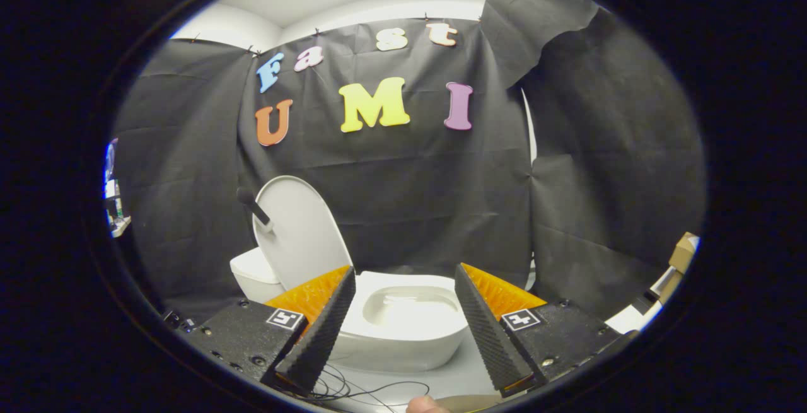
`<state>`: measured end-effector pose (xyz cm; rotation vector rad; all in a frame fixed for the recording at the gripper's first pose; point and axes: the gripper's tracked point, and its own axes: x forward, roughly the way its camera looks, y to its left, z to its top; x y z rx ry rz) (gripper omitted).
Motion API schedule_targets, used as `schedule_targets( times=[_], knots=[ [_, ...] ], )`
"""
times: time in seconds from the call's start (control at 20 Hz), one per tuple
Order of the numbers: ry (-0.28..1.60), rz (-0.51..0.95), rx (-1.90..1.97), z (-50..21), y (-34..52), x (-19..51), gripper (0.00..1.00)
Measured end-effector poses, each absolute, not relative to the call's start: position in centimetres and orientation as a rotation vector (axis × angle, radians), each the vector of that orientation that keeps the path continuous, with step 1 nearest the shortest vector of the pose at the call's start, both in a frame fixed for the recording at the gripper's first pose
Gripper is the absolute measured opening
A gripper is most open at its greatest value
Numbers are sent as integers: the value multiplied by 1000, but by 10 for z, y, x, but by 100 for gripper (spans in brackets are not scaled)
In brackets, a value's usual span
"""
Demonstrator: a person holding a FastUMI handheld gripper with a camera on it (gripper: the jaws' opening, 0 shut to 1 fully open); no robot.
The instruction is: Open the toilet lid.
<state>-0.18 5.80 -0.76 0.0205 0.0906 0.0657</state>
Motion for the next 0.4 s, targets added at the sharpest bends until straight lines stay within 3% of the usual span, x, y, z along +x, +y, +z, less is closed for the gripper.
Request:
schedule_targets(
  times=[0.4],
  knots=[
    [-88, 69, 231, 14, 25, -16, 99]
  ],
)
